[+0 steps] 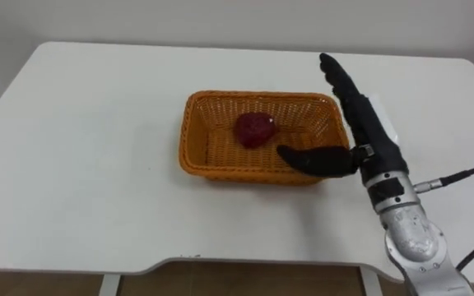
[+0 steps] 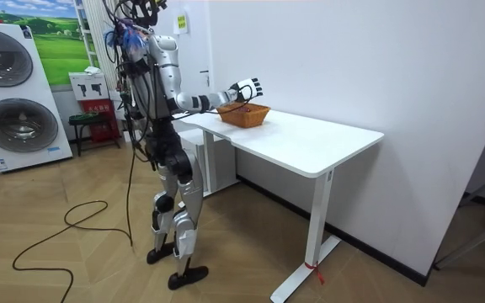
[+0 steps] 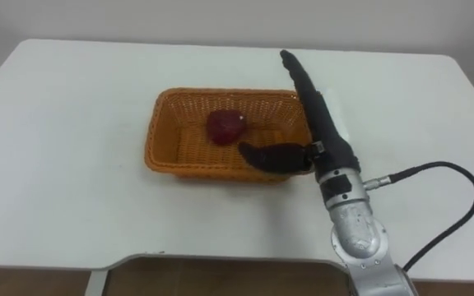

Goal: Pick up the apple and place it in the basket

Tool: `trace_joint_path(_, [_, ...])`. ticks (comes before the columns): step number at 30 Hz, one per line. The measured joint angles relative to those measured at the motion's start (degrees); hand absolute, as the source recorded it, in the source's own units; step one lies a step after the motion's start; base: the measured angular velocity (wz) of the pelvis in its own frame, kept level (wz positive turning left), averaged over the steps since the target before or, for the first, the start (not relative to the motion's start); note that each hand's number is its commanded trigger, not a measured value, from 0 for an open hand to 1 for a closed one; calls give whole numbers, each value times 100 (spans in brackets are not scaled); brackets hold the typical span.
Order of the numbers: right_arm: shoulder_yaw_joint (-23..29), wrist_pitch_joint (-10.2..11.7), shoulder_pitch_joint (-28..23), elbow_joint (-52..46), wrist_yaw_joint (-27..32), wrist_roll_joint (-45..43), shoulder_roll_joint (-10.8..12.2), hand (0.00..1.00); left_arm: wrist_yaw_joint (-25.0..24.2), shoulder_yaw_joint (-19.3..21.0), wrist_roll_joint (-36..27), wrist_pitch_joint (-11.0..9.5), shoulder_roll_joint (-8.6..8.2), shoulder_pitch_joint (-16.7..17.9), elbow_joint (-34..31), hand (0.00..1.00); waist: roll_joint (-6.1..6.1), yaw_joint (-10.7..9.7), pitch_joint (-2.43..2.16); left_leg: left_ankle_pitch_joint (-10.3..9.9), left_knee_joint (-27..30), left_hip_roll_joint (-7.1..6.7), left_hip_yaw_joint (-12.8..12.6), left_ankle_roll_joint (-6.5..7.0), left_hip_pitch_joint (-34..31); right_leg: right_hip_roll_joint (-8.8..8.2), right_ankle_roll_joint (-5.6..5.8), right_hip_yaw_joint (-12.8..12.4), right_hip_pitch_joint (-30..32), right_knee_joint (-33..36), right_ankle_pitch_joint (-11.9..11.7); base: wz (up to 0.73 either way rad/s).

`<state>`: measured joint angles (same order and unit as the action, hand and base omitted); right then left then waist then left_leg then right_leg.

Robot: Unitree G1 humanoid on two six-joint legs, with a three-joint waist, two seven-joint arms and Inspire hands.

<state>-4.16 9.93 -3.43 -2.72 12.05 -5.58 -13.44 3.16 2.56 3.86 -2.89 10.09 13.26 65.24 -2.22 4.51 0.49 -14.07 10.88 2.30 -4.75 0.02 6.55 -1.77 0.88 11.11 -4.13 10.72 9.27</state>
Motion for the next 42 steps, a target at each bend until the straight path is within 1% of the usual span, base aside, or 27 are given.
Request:
trace_joint_path(3, [507,12,4,-69,608,6,-3,0,77,32,11,-10,-3,60,45,0,-63,-43,-39,0,-6,-2,-1,0,8,2,0,-14,3,1,0,0])
trace_joint_path(4, [725,66,15,-81,871,-3,-10,0,109,92,11,-43,-3,85,128,0,-80,-73,-52,0,-8,-2,-1,0,16,4,0,-18,-6,-4,0,0])
trace_joint_path(7, [1189,204,16,-154,1415,25,-19,0,154,227,14,-42,-4,173,247,0,-77,-137,-50,0,-11,-2,-16,0,33,4,0,-21,-19,-12,0,-2])
trace_joint_path(9, [1584,355,16,-205,1953,65,-35,0,173,291,8,-30,-9,344,255,0,-56,-264,-34,-1,-19,2,-62,0,93,8,1,-44,-59,-17,0,-5])
trace_joint_path(10, [1679,395,15,-193,2074,89,-42,0,176,300,8,-22,-11,388,256,0,-50,-303,-33,-1,-21,2,-61,0,96,7,1,-40,-66,-15,1,0])
trace_joint_path(11, [1900,437,14,-185,2329,170,-44,0,203,304,9,-18,-14,438,257,0,-36,-353,-28,-3,-32,2,-65,1,99,7,2,-44,-62,-12,1,0])
trace_joint_path(13, [2293,444,13,-166,2874,403,-44,0,258,353,12,-18,-19,499,259,0,-5,-440,-23,-3,-58,2,-70,0,99,10,2,-43,-53,-6,1,-2])
trace_joint_path(14, [2376,445,10,-164,3010,472,-44,0,266,353,12,-16,-19,516,254,0,3,-474,-24,-4,-75,2,-70,0,96,10,2,-48,-54,-7,1,0])
trace_joint_path(15, [2501,461,6,-117,3297,604,-44,0,275,356,18,7,-23,541,216,0,21,-554,-35,-2,-99,1,-70,-1,97,13,1,-62,-51,-12,1,0])
trace_joint_path(16, [2626,496,5,6,3558,807,-45,0,281,397,24,48,-24,536,193,0,21,-604,-55,-1,-98,0,-71,-1,92,15,1,-73,-39,-10,2,0])
trace_joint_path(18, [2842,499,-25,261,3881,1152,-51,0,300,430,40,146,-23,547,130,0,23,-665,-77,0,-91,0,-73,-2,81,15,1,-68,-35,-17,2,0])
trace_joint_path(21, [3104,477,-141,1068,4256,1722,-70,0,369,456,34,229,-24,559,-113,0,31,-735,-90,0,-50,0,-72,-2,81,15,1,-68,-40,-16,2,0])
trace_joint_path(22, [3154,456,-154,1240,4300,1897,-70,0,387,461,22,238,-23,548,-134,0,35,-754,-91,0,-51,0,-79,-2,81,15,1,-73,-35,-13,2,-8])
trace_joint_path(23, [3240,362,-163,1553,4374,2199,-69,0,409,470,16,269,-24,521,-140,0,26,-752,-96,0,-61,3,-124,-2,69,17,1,-105,10,0,2,-13])
trace_joint_path(24, [3281,269,-180,1787,4438,2479,-68,0,409,471,14,301,-24,518,-146,0,47,-785,-103,0,-60,2,-137,-2,51,18,1,-128,31,-1,2,-10])
trace_joint_path(26, [3289,242,-249,2218,4452,2939,-64,0,432,522,15,361,-24,525,-157,0,77,-888,-117,0,-58,1,-123,-1,46,15,2,-102,18,-6,2,2])
trace_joint_path(27, [3301,235,-262,2594,4441,3257,-62,0,482,538,14,407,-27,525,-199,0,80,-924,-112,0,-56,3,-123,-2,47,16,2,-99,21,-7,2,0])
trace_joint_path(30, [3358,167,-360,3632,4339,3945,-31,0,498,698,20,418,-80,521,-345,0,78,-908,-109,0,-73,0,-123,-2,69,21,4,-138,19,-9,8,-2])
trace_joint_path(31, [3363,134,-377,4080,4288,4063,-3,0,497,794,15,421,-108,520,-340,0,78,-904,-109,0,-90,-2,-133,-1,104,22,6,-165,-10,-17,13,0])
trace_joint_path(32, [3363,111,-404,4281,4249,4159,13,0,497,832,15,422,-117,520,-341,0,76,-902,-109,0,-93,-3,-133,-1,115,21,7,-169,-18,-19,16,0])
trace_joint_path(34, [3329,43,-471,5064,4077,4409,45,0,490,877,11,422,-131,517,-349,0,83,-883,-101,0,-88,-8,-140,-1,102,16,8,-162,-1,-14,21,0])
trace_joint_path(35, [3312,17,-483,5219,4035,4423,59,0,480,876,11,422,-132,513,-349,0,87,-885,-98,0,-88,-9,-142,-1,94,16,8,-163,8,-13,22,0])
trace_joint_path(37, [3272,-4,-596,5466,3903,4404,184,0,442,876,11,422,-133,505,-347,0,120,-881,-78,0,-90,-7,-143,-1,88,20,8,-173,21,-11,32,0])
trace_joint_path(38, [3148,-9,-614,5719,3806,4370,222,0,405,873,10,421,-132,500,-335,0,108,-880,-85,0,-96,-6,-139,-1,93,25,7,-214,23,-9,39,-6])
trace_joint_path(40, [2918,-83,-593,6123,3602,4324,238,0,393,873,9,421,-161,499,-331,0,119,-829,-79,0,-112,-1,-201,-1,118,42,6,-297,30,0,42,-11])
trace_joint_path(41, [2736,-163,-564,6423,3411,4311,244,0,390,866,17,424,-179,497,-335,0,140,-782,-65,0,-114,2,-226,-1,124,46,6,-300,34,-7,41,-6])
trace_joint_path(42, [2602,-285,-528,6750,3158,4302,259,0,367,857,18,441,-193,497,-336,0,124,-769,-68,0,-118,1,-219,-1,121,41,6,-276,26,-13,42,-3])
